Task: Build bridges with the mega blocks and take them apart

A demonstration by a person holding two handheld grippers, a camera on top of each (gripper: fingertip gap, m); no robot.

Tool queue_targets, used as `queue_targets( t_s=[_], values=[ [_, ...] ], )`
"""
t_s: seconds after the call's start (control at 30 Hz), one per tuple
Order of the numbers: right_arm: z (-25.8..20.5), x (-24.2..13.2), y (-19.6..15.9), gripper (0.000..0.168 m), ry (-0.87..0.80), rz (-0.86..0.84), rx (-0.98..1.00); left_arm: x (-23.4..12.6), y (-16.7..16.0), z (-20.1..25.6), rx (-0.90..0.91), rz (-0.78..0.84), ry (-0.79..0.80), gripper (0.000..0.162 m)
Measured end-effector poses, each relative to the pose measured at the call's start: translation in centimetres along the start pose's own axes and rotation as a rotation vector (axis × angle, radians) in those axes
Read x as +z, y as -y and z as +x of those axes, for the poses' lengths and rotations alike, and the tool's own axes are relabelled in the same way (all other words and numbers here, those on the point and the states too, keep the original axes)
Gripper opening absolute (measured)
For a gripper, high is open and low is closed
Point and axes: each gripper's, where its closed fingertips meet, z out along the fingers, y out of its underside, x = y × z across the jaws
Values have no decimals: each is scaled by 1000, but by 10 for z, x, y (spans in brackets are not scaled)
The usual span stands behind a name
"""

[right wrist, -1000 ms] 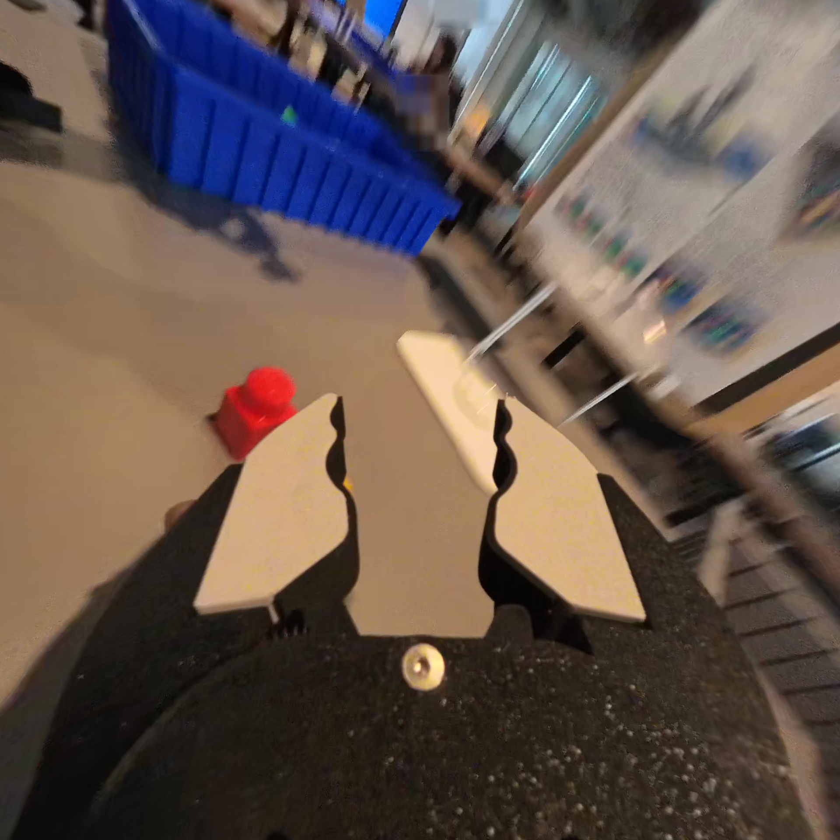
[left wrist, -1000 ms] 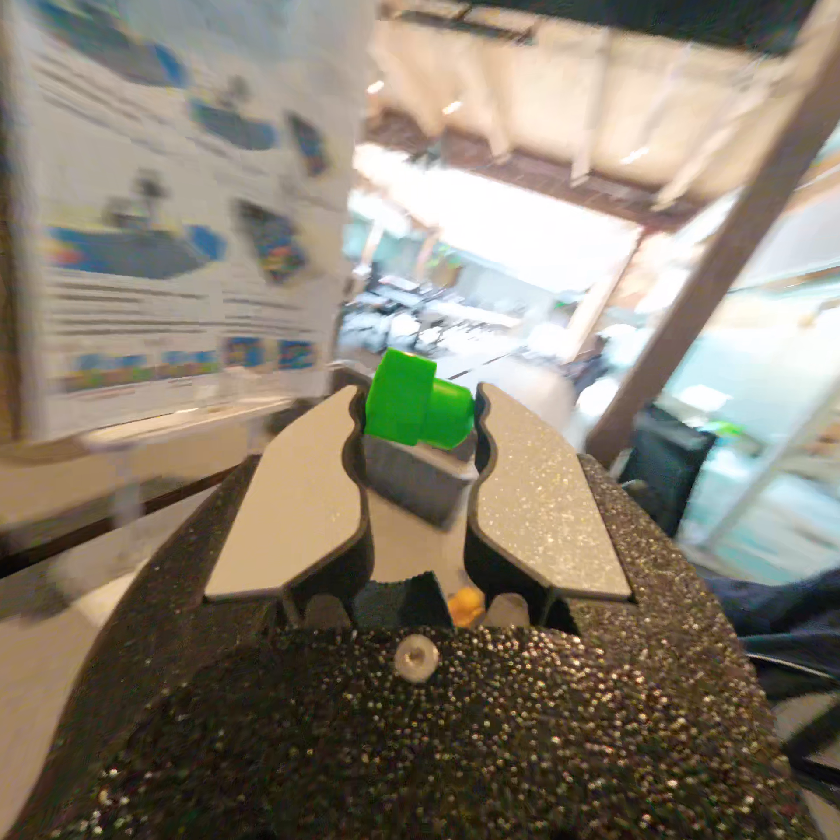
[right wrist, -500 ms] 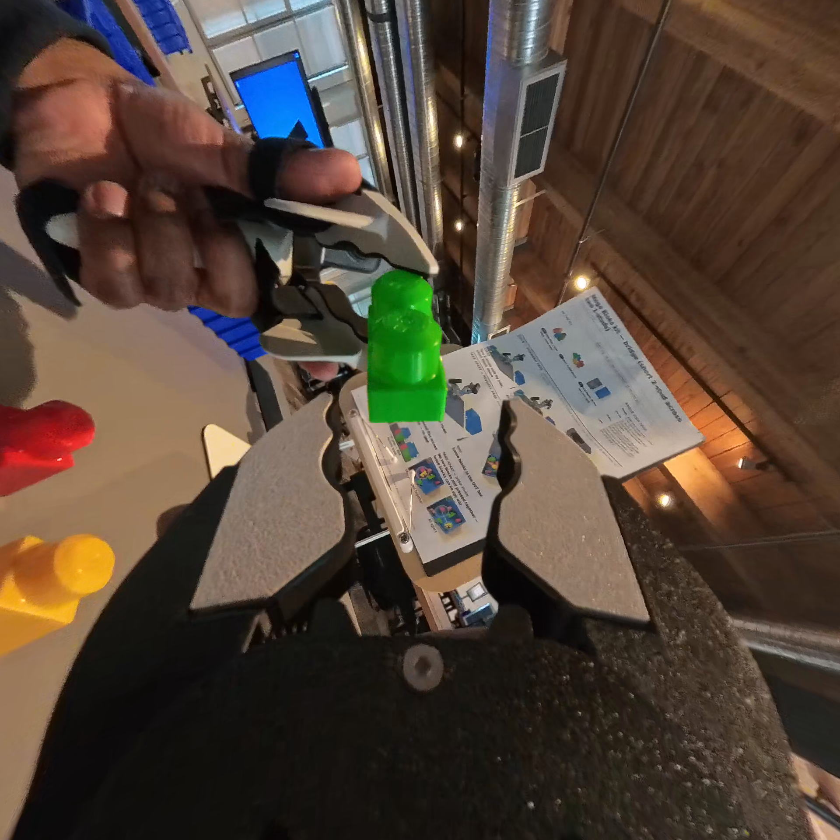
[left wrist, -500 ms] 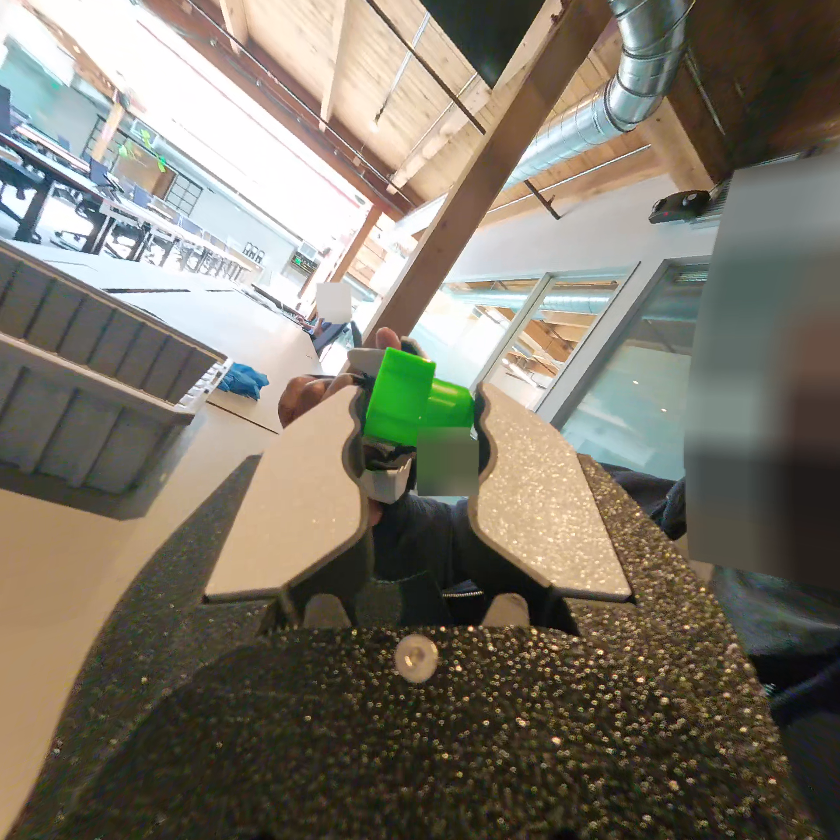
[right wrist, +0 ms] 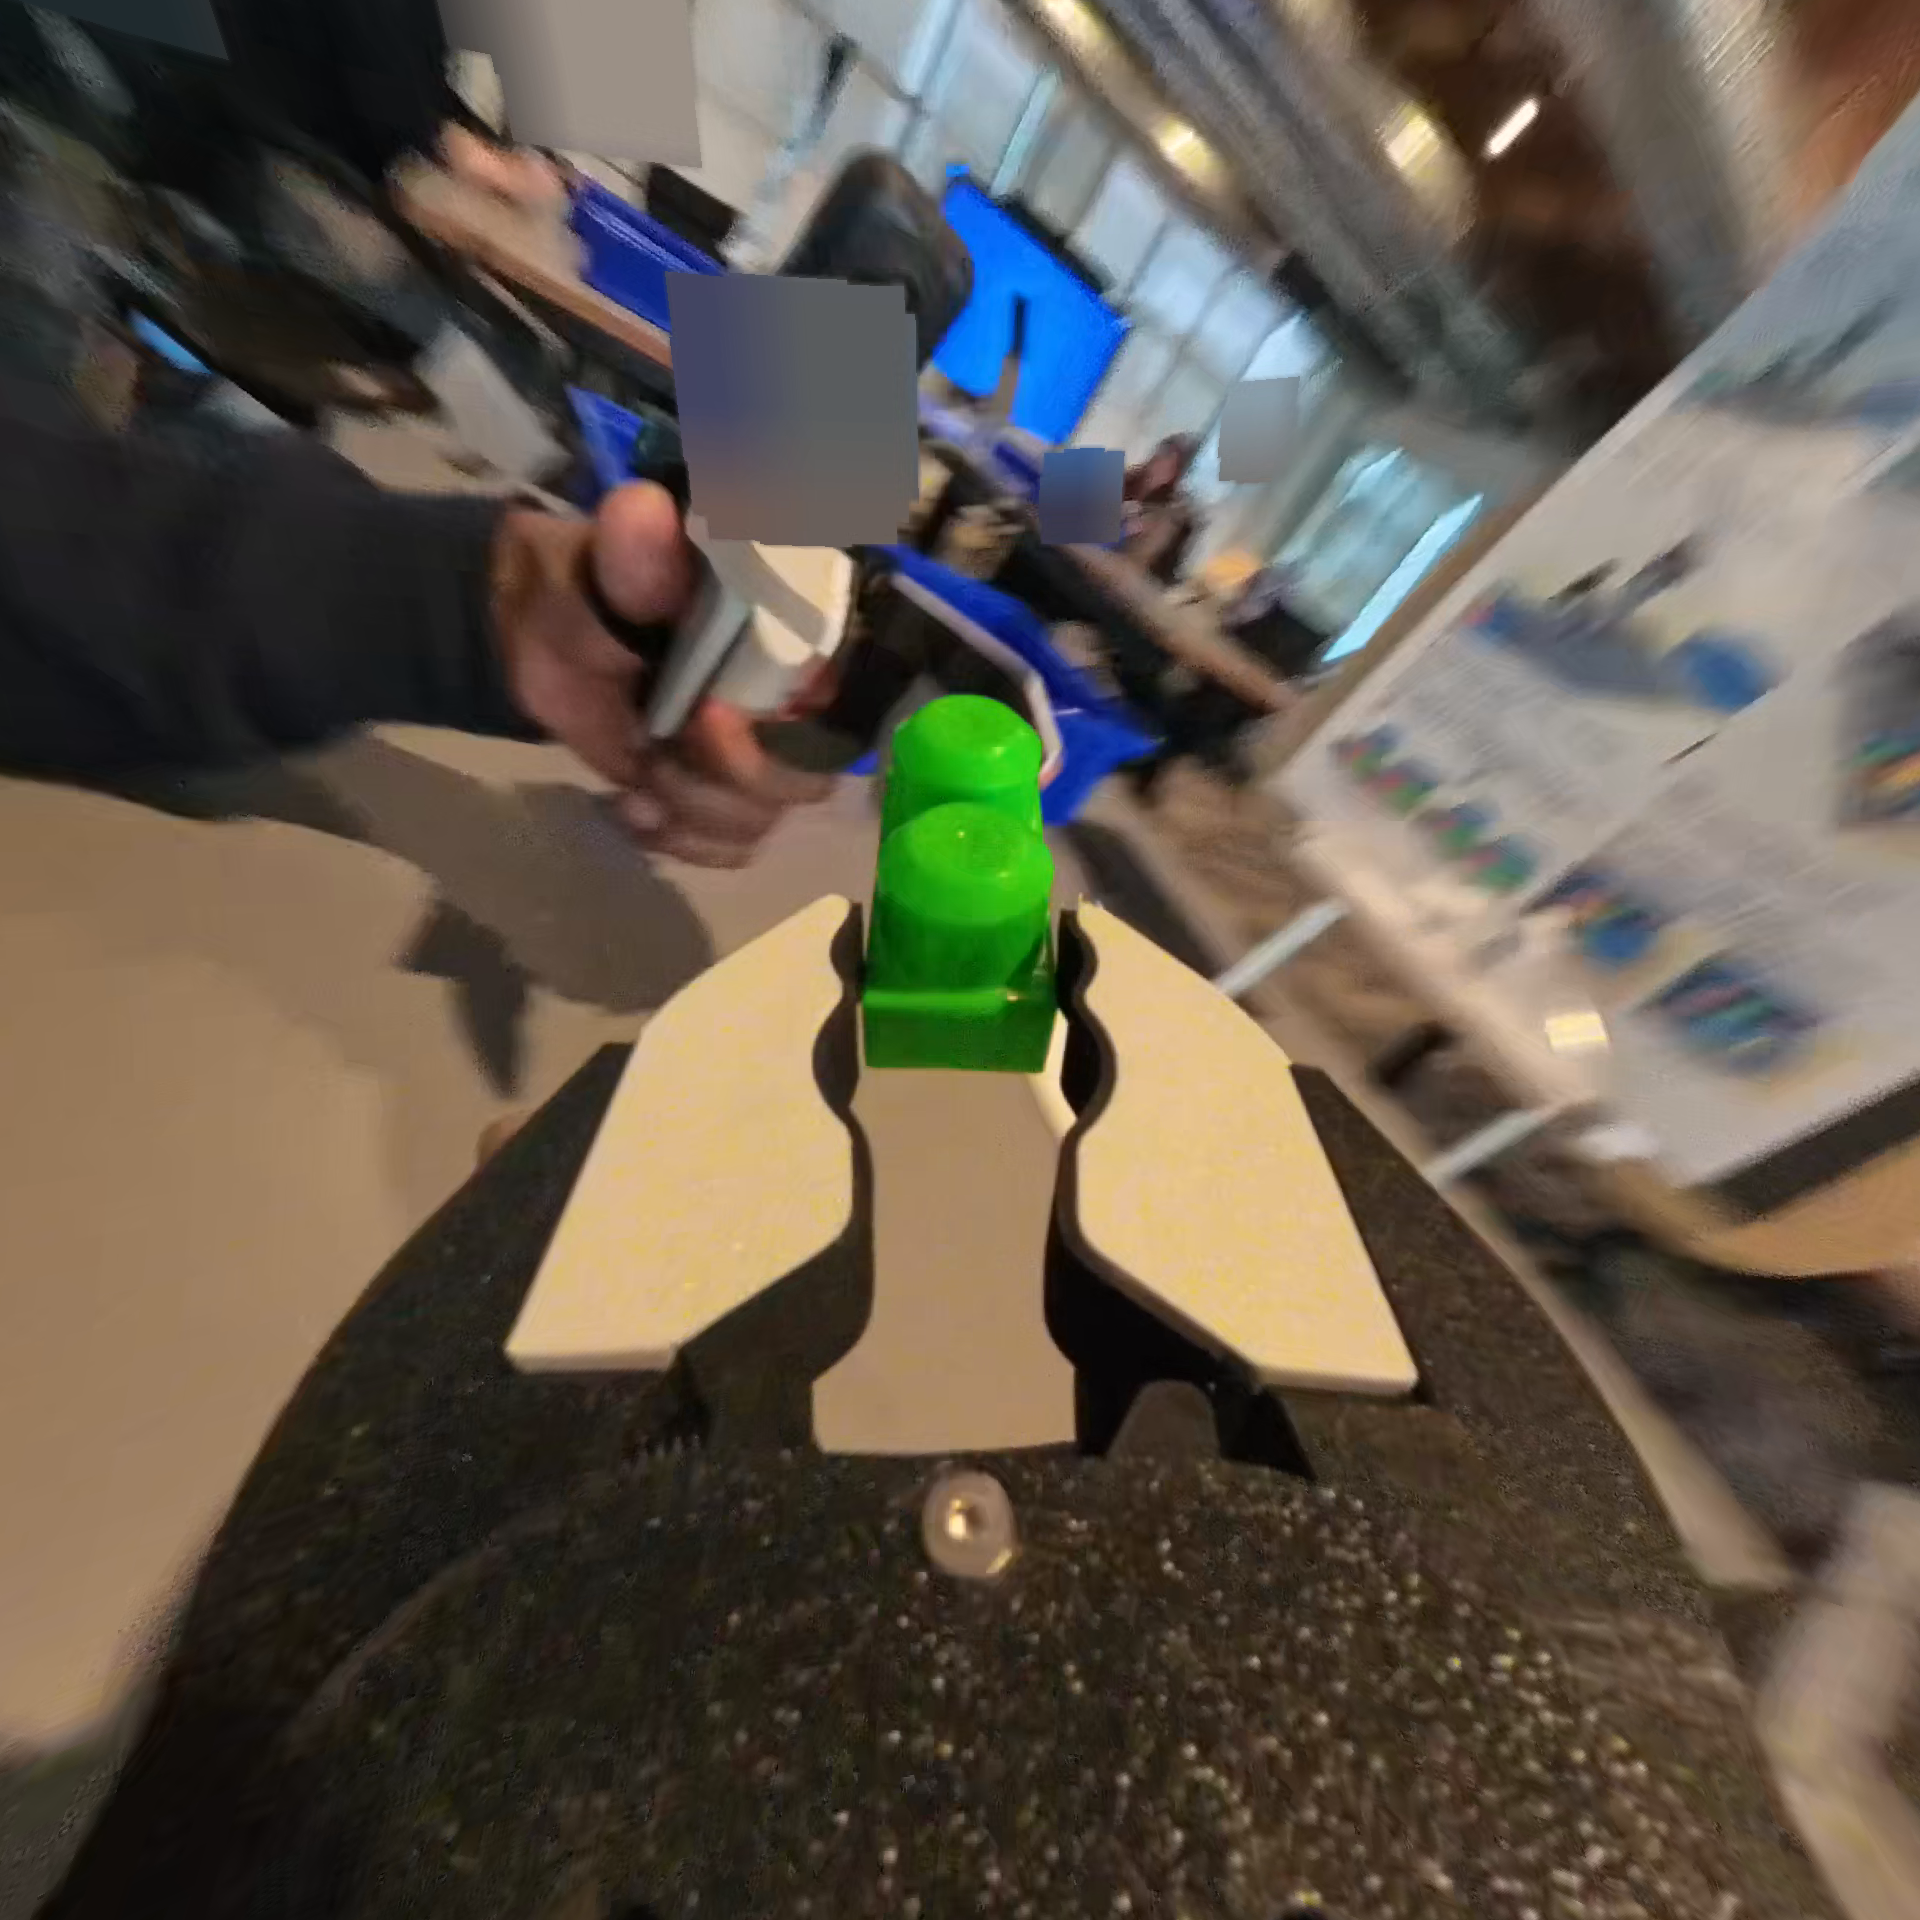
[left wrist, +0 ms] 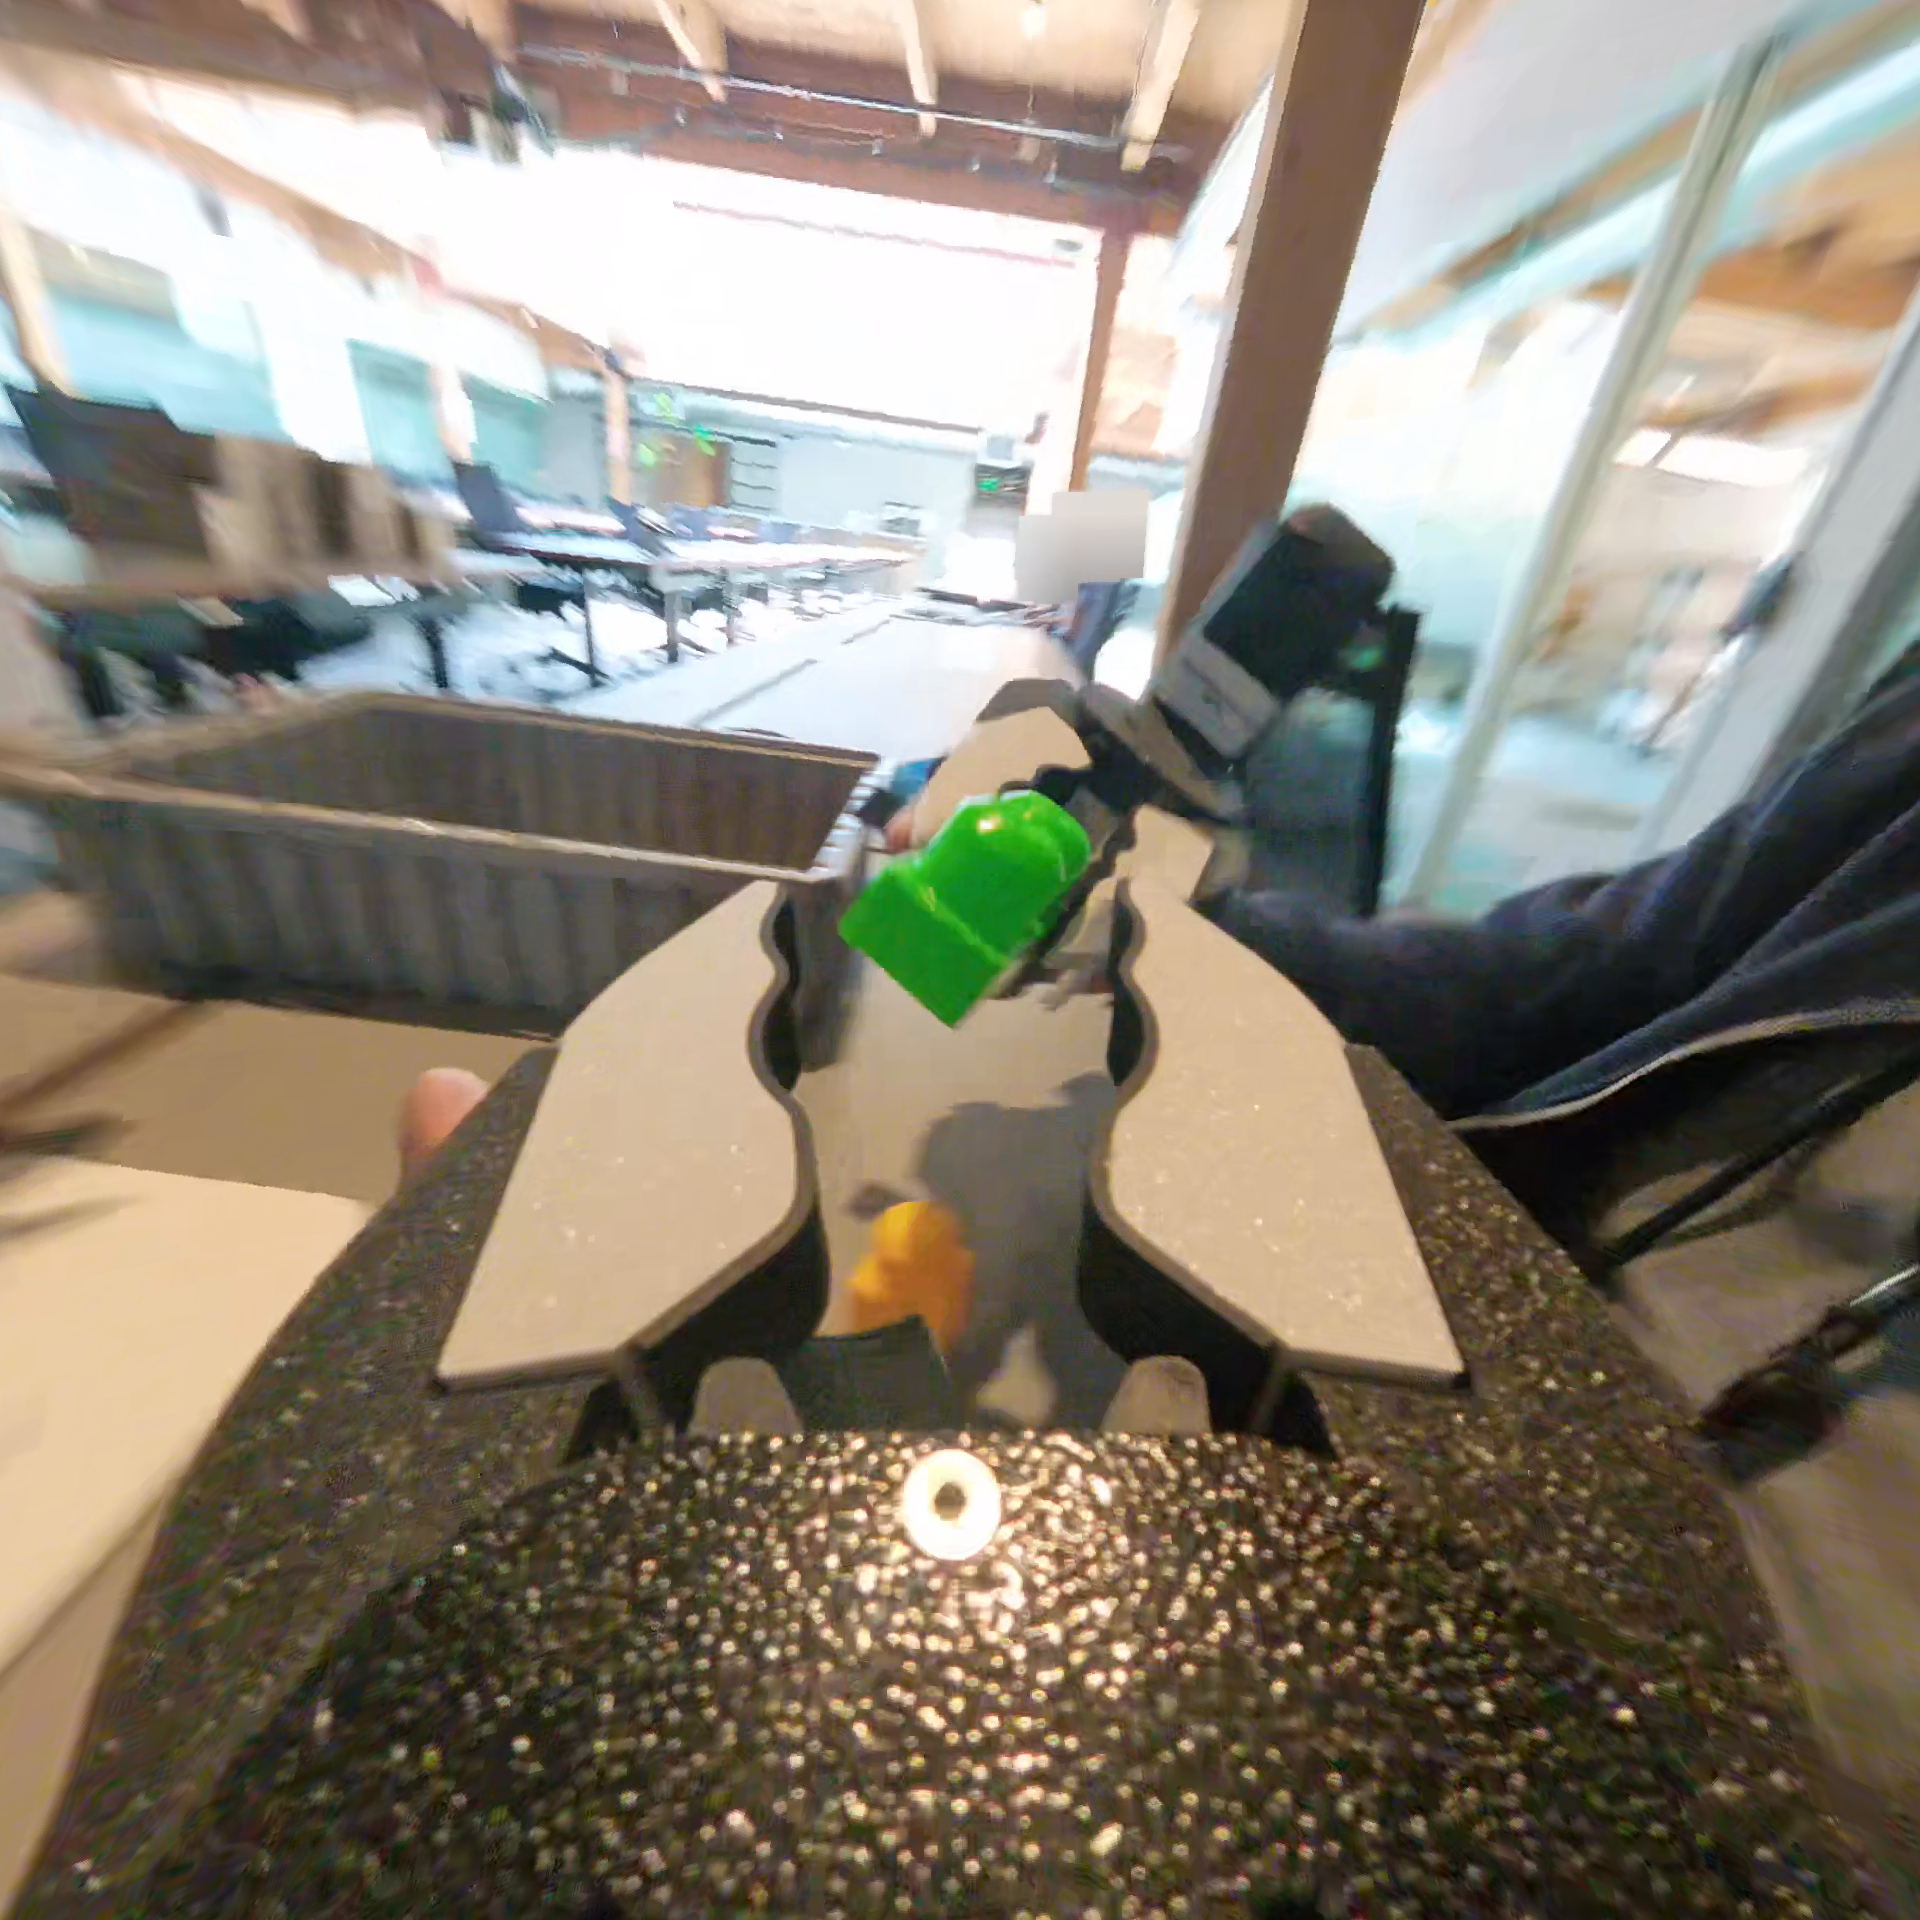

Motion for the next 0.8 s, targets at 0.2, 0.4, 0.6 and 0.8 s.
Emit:
queue_targets(
  t_s=[0.2,0.4,0.6,0.8],
  values=[
    [-19,-1,-16,36,309,39,451,-16,-28,5,230,-155,-14,58],
    [-30,4,-21,36,342,15,443,-6,-42,16,212,-186,-70,58],
    [-38,7,-23,36,376,7,450,5,-59,18,251,-238,-66,45],
    [-36,8,-27,36,355,-3,452,9,-72,11,303,-278,-23,36]
  ],
)
